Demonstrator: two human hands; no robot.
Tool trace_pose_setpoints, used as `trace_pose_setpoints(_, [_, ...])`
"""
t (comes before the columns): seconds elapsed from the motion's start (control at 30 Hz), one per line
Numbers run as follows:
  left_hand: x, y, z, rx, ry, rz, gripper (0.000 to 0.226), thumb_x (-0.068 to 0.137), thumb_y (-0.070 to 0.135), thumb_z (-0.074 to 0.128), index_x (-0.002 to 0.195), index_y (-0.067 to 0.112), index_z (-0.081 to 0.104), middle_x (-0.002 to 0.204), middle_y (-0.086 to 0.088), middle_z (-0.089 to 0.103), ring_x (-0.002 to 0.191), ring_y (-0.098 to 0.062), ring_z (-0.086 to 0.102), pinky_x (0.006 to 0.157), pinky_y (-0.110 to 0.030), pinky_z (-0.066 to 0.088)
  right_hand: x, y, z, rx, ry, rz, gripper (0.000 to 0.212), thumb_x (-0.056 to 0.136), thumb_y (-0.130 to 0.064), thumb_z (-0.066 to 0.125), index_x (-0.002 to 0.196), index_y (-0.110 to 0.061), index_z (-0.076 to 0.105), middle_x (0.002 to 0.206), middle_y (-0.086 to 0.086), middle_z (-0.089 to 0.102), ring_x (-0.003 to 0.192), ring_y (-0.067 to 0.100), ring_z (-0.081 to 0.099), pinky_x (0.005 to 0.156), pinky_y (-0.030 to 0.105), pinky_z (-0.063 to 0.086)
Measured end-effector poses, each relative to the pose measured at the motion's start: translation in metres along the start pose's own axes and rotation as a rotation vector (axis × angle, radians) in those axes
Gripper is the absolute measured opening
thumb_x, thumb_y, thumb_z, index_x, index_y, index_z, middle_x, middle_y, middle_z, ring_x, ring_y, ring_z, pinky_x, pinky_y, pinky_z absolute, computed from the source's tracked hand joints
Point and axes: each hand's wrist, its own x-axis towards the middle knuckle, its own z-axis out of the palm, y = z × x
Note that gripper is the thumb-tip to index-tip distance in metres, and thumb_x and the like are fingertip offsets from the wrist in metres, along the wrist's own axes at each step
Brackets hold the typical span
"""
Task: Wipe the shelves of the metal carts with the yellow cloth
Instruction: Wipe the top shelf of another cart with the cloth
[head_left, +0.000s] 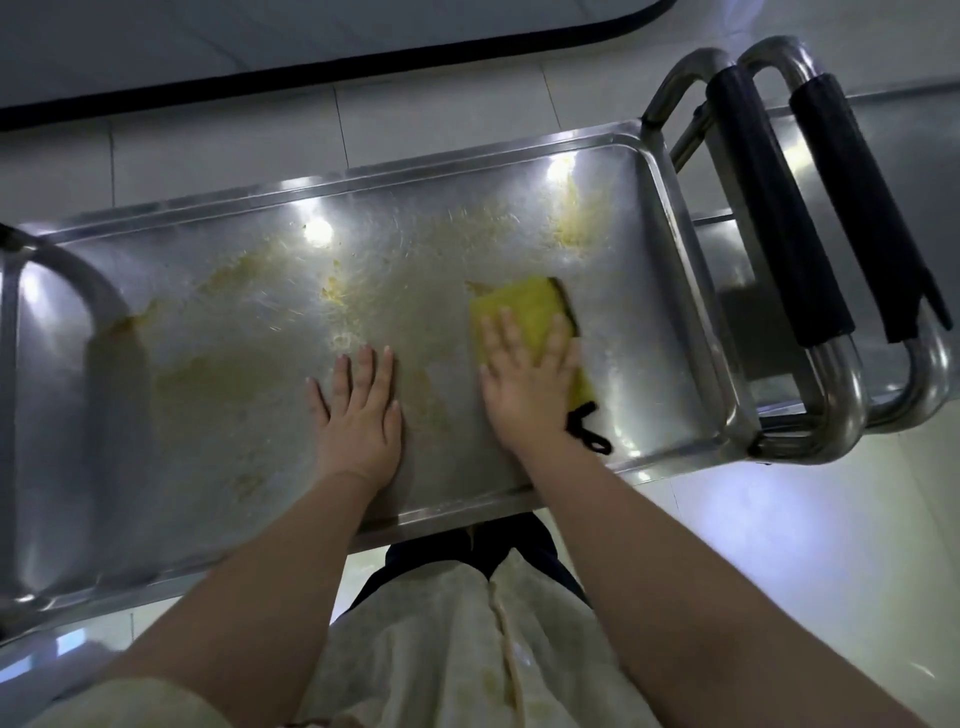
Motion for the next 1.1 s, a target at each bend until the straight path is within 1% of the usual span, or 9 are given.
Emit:
trace_pose_setpoints(0.07, [0.000,0.000,-0.001,-0.043,0.015,-0.014,0.063,0.095,0.041,0.013,0.153,0.026,-0.006,0.162,0.004,0.003,0.148,-0.016,-0.005,0.116,-0.047,-0.016,-0.012,-0.045,0.007,-0.007,-0.017,-0.224,0.054,0.098,-0.048,0.028,0.151,-0.040,0.020,0.160,-0.013,0.017,0.144,0.050,0.005,0.113,0.065,-0.004])
trace_pose_setpoints(0.13, [0.000,0.001,-0.004,-0.049,0.015,-0.020,0.065,0.094,0.043,0.011,0.154,0.020,-0.002,0.162,0.004,0.001,0.148,-0.015,-0.004,0.116,-0.046,-0.017,-0.018,-0.061,0.010,-0.009,-0.023,-0.314,0.053,0.098,-0.048,0.025,0.150,-0.040,0.028,0.159,-0.011,0.023,0.144,0.048,0.010,0.114,0.066,0.004])
trace_pose_setpoints(0.3, [0.003,0.006,-0.013,-0.097,0.000,-0.024,0.062,0.100,0.037,0.024,0.155,0.021,0.000,0.162,0.004,-0.001,0.149,-0.017,-0.004,0.115,-0.044,-0.018,-0.014,-0.055,0.007,-0.074,0.006,-0.329,0.054,0.098,-0.051,0.029,0.151,-0.042,0.024,0.160,-0.011,0.020,0.145,0.046,0.007,0.112,0.068,0.007])
trace_pose_setpoints(0.37, [0.008,0.003,-0.022,-0.138,0.030,-0.028,0.061,0.101,0.029,0.033,0.155,0.021,0.005,0.162,0.003,0.002,0.149,-0.020,-0.003,0.116,-0.045,-0.016,-0.009,-0.059,0.002,-0.098,0.022,-0.350,0.052,0.096,-0.046,0.039,0.148,-0.038,0.036,0.158,-0.006,0.028,0.146,0.043,0.014,0.112,0.069,0.008])
trace_pose_setpoints(0.43, [0.020,-0.002,-0.030,-0.120,0.044,-0.029,0.061,0.101,0.028,0.032,0.155,0.023,0.006,0.162,0.001,0.001,0.149,-0.021,-0.005,0.117,-0.047,-0.013,-0.001,-0.060,-0.001,-0.103,0.047,-0.388,0.049,0.095,-0.041,0.046,0.143,-0.033,0.047,0.156,-0.004,0.033,0.145,0.038,0.021,0.114,0.066,0.014])
trace_pose_setpoints(0.53, [0.049,-0.007,-0.038,-0.061,0.013,0.004,0.059,0.101,0.032,0.026,0.155,0.027,0.002,0.163,0.000,-0.004,0.148,-0.023,-0.011,0.116,-0.054,-0.011,0.008,-0.058,0.000,-0.041,0.040,-0.422,0.050,0.096,-0.038,0.048,0.146,-0.031,0.042,0.157,-0.004,0.031,0.146,0.034,0.022,0.115,0.056,0.022])
trace_pose_setpoints(0.67, [0.075,-0.006,-0.038,-0.035,-0.043,0.094,0.058,0.099,0.033,0.022,0.154,0.031,0.004,0.163,0.003,-0.006,0.148,-0.021,-0.014,0.114,-0.060,-0.012,0.011,-0.057,0.003,-0.025,0.023,-0.374,0.051,0.100,-0.043,0.040,0.150,-0.035,0.032,0.158,-0.006,0.027,0.148,0.031,0.017,0.116,0.052,0.019])
trace_pose_setpoints(0.87, [0.078,-0.009,-0.029,-0.025,-0.028,0.054,0.060,0.096,0.053,0.014,0.154,0.038,0.004,0.163,0.005,0.003,0.149,-0.022,-0.005,0.116,-0.056,-0.009,0.035,-0.011,-0.004,-0.029,-0.027,-0.344,0.054,0.100,-0.046,0.039,0.152,-0.037,0.025,0.160,-0.008,0.022,0.149,0.029,0.013,0.119,0.050,0.013])
trace_pose_setpoints(1.1, [0.084,-0.002,-0.025,0.042,-0.021,0.049,0.060,0.097,0.052,0.017,0.153,0.038,0.003,0.163,0.004,0.001,0.149,-0.022,-0.003,0.116,-0.056,-0.008,0.109,0.135,-0.050,-0.078,-0.042,0.086,0.059,0.097,-0.052,0.020,0.154,-0.037,0.014,0.163,-0.004,0.013,0.148,0.033,0.007,0.118,0.050,0.005])
